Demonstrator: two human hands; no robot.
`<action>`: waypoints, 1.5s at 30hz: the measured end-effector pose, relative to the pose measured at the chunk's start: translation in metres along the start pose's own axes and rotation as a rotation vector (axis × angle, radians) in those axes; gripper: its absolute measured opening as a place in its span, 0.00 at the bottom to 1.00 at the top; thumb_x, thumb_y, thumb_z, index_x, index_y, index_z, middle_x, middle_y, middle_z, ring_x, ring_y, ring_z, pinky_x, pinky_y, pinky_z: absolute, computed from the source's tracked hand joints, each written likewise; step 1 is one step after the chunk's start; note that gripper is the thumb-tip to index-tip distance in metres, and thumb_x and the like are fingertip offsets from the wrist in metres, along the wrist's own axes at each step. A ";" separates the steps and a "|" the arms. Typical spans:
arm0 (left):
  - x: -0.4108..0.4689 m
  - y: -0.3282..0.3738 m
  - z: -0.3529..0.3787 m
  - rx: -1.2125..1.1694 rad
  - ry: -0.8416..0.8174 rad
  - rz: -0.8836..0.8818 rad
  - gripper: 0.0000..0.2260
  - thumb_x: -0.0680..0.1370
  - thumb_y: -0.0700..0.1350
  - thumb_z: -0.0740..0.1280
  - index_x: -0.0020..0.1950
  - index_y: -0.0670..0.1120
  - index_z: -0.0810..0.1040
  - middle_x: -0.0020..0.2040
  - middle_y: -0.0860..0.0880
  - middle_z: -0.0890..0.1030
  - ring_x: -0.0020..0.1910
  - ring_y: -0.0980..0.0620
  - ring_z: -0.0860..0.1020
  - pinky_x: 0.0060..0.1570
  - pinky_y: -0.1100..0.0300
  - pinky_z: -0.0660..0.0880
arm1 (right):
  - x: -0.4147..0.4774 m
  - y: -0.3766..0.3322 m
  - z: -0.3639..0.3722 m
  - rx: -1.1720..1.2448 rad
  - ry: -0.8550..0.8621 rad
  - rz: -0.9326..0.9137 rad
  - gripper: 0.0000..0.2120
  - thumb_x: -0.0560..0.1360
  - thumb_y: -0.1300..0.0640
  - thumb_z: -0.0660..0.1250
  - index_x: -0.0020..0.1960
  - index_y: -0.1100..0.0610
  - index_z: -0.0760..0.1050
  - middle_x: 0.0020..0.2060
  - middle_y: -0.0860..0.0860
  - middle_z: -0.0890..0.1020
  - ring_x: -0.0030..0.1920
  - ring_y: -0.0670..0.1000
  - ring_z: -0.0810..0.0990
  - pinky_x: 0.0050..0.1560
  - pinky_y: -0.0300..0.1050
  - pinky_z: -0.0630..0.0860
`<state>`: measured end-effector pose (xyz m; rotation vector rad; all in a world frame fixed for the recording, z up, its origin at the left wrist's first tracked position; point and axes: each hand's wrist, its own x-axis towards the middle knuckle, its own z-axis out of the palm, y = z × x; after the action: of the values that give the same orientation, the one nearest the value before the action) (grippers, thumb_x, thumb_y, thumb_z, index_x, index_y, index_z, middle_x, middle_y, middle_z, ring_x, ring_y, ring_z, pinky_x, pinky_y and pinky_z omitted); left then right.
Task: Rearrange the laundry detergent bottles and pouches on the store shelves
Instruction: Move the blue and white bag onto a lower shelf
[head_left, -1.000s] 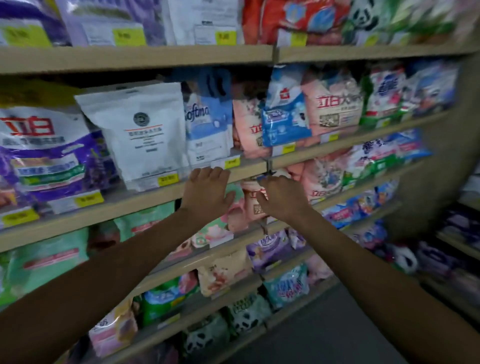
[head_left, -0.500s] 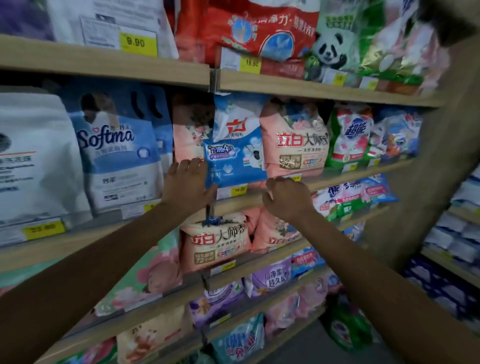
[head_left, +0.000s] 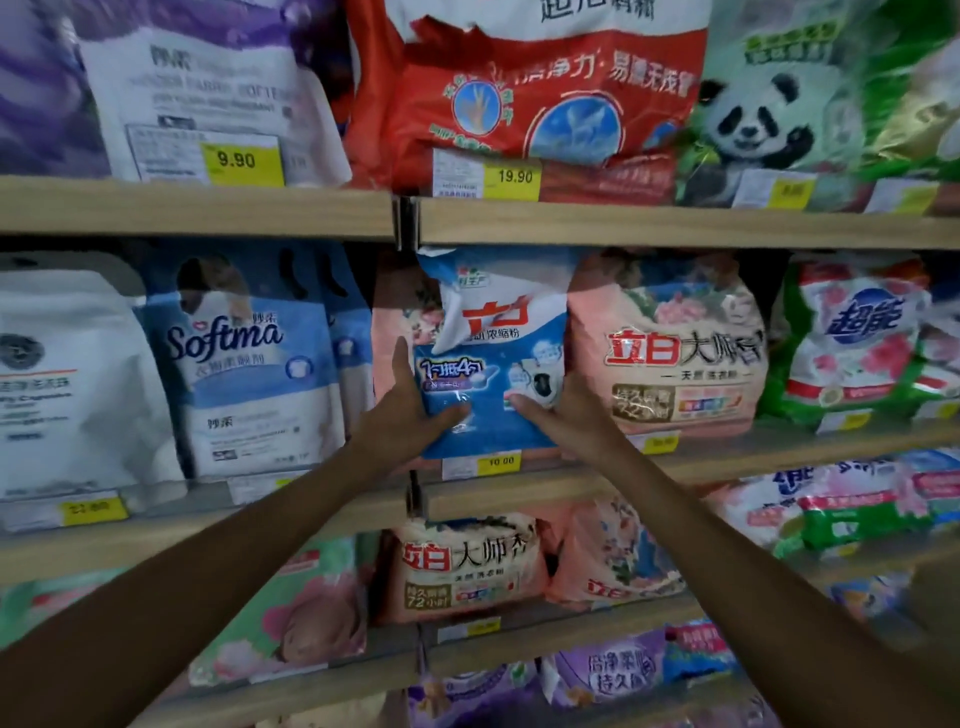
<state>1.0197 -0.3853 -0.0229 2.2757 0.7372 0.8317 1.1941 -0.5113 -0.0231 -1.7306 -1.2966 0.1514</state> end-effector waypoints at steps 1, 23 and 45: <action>0.001 0.000 0.004 -0.080 -0.007 -0.009 0.42 0.76 0.48 0.69 0.76 0.43 0.41 0.57 0.55 0.73 0.52 0.56 0.76 0.44 0.73 0.71 | 0.004 0.003 -0.001 0.090 -0.025 -0.006 0.14 0.72 0.48 0.71 0.56 0.45 0.75 0.47 0.35 0.81 0.51 0.37 0.81 0.46 0.32 0.75; -0.082 0.033 0.004 -0.584 0.287 -0.325 0.13 0.75 0.39 0.69 0.58 0.45 0.74 0.47 0.52 0.80 0.36 0.64 0.81 0.34 0.74 0.76 | -0.012 -0.007 0.022 0.411 -0.101 0.036 0.26 0.56 0.44 0.79 0.51 0.48 0.76 0.45 0.38 0.84 0.47 0.39 0.82 0.49 0.35 0.77; -0.405 -0.060 -0.254 -0.579 0.614 -0.554 0.15 0.72 0.37 0.72 0.58 0.40 0.76 0.53 0.42 0.81 0.49 0.44 0.81 0.49 0.56 0.79 | -0.205 -0.275 0.276 0.613 -0.445 0.113 0.15 0.70 0.54 0.73 0.54 0.58 0.79 0.52 0.56 0.84 0.50 0.55 0.83 0.55 0.51 0.78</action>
<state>0.5603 -0.5282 -0.0552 1.2109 1.1406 1.2659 0.7557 -0.5104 -0.0605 -1.2679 -1.2773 0.9426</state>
